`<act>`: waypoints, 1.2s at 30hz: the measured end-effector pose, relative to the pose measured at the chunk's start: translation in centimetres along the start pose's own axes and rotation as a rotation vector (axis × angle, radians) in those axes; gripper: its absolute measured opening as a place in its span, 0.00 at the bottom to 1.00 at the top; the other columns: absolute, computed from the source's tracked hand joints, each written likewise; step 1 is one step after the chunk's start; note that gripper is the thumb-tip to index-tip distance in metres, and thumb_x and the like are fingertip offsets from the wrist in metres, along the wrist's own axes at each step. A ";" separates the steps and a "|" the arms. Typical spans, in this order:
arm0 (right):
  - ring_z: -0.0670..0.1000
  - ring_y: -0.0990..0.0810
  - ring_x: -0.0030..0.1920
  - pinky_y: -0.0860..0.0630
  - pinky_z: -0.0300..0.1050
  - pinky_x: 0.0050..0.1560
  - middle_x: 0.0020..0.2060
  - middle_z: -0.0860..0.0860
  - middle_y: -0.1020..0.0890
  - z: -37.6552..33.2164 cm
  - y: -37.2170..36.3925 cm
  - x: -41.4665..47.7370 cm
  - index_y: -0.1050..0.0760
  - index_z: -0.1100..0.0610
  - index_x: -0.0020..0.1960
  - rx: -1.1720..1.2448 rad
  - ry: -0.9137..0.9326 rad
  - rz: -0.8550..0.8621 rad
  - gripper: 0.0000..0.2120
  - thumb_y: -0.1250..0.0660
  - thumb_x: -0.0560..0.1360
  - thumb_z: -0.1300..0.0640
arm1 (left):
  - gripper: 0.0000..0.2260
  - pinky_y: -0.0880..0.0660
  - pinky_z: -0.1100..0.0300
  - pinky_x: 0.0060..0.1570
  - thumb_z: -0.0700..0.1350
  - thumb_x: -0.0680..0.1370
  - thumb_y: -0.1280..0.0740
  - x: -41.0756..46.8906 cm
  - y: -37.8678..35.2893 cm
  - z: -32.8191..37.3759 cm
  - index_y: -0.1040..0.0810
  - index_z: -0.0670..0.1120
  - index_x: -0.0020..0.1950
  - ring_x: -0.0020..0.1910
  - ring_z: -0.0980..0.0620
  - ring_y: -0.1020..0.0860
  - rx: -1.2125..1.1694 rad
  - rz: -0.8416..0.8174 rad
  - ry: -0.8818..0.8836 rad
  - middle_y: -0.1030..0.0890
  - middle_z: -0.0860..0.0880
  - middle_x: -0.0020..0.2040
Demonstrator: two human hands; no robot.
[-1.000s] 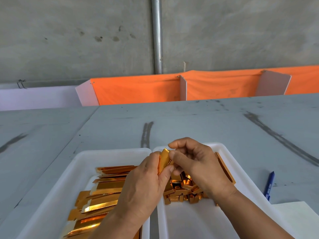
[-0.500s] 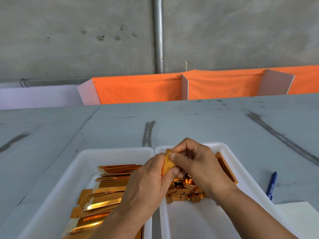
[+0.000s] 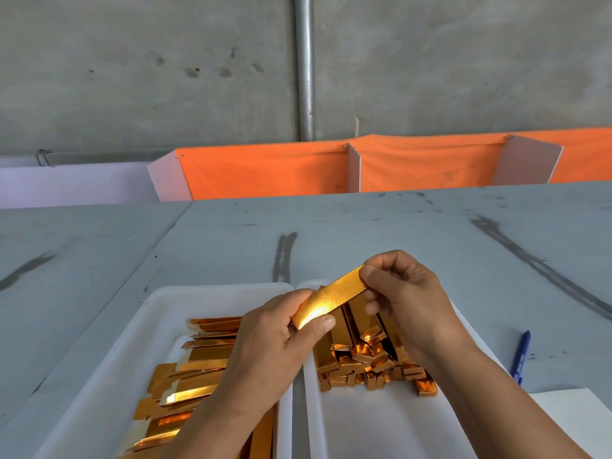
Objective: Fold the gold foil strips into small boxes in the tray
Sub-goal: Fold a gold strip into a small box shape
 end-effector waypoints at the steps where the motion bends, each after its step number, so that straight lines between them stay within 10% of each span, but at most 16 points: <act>1: 0.50 0.23 0.29 0.24 0.43 0.34 0.31 0.54 0.21 0.0 -0.2 0.0 0.20 0.55 0.49 0.047 -0.020 -0.029 0.02 0.31 0.77 0.59 | 0.16 0.25 0.68 0.36 0.65 0.70 0.38 0.0 0.1 -0.1 0.27 0.63 0.55 0.39 0.58 0.21 -0.017 0.002 0.008 0.24 0.61 0.36; 8: 0.49 0.20 0.29 0.19 0.39 0.32 0.32 0.58 0.20 -0.3 -3.2 -1.3 0.18 0.59 0.56 0.428 -0.160 -0.369 0.15 0.28 0.70 0.58 | 0.14 0.28 0.64 0.28 0.61 0.72 0.34 0.1 -0.7 -0.8 0.22 0.58 0.55 0.26 0.55 0.26 -0.374 -0.123 0.125 0.24 0.49 0.30; 14: 0.48 0.19 0.28 0.19 0.37 0.31 0.31 0.57 0.19 -0.5 -3.3 -1.1 0.16 0.58 0.47 0.414 -0.121 -0.395 0.09 0.27 0.68 0.56 | 0.12 0.28 0.63 0.27 0.61 0.72 0.33 0.2 -1.2 -1.1 0.21 0.60 0.53 0.26 0.54 0.27 -0.460 -0.160 0.129 0.23 0.51 0.34; 20: 0.49 0.17 0.33 0.18 0.38 0.34 0.36 0.58 0.17 0.4 -3.3 -0.9 0.22 0.62 0.58 0.403 -0.141 -0.360 0.22 0.25 0.66 0.58 | 0.14 0.29 0.65 0.28 0.61 0.72 0.34 0.1 -1.2 -1.1 0.22 0.60 0.55 0.26 0.55 0.26 -0.406 -0.093 0.119 0.25 0.51 0.30; 24: 0.53 0.15 0.40 0.18 0.42 0.41 0.41 0.59 0.15 0.9 -3.2 -1.0 0.19 0.59 0.54 0.156 -0.134 -0.331 0.10 0.27 0.73 0.59 | 0.16 0.27 0.67 0.31 0.63 0.70 0.33 0.0 -1.3 -0.7 0.25 0.62 0.57 0.30 0.57 0.22 -0.322 -0.095 0.110 0.23 0.55 0.33; 30: 0.50 0.20 0.35 0.20 0.51 0.36 0.32 0.44 0.21 -2.0 3.0 0.5 0.22 0.47 0.49 -0.265 0.053 0.176 0.10 0.39 0.78 0.59 | 0.17 0.24 0.70 0.33 0.65 0.72 0.35 0.6 1.6 -2.1 0.26 0.62 0.58 0.39 0.61 0.20 -0.262 0.134 0.248 0.22 0.58 0.43; 33: 0.54 0.19 0.46 0.20 0.52 0.44 0.52 0.50 0.19 -1.9 5.1 1.2 0.32 0.46 0.72 -0.722 0.022 0.276 0.21 0.41 0.80 0.54 | 0.11 0.20 0.64 0.40 0.54 0.77 0.34 0.7 2.8 -3.7 0.25 0.58 0.58 0.41 0.57 0.19 -0.157 0.214 0.369 0.22 0.57 0.46; 36: 0.53 0.19 0.43 0.21 0.48 0.43 0.49 0.52 0.20 -1.1 5.5 2.0 0.32 0.51 0.73 -1.037 -0.021 0.239 0.20 0.42 0.81 0.52 | 0.10 0.22 0.51 0.54 0.51 0.78 0.35 0.9 3.4 -4.6 0.27 0.58 0.59 0.48 0.53 0.21 -0.042 0.157 0.454 0.22 0.55 0.48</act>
Point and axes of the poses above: each hand's wrist, its own x-axis towards the middle knuckle, its own y-axis out of the back of the hand, z = x × y, the point moved 7 cm from there along x, towards the middle knuckle
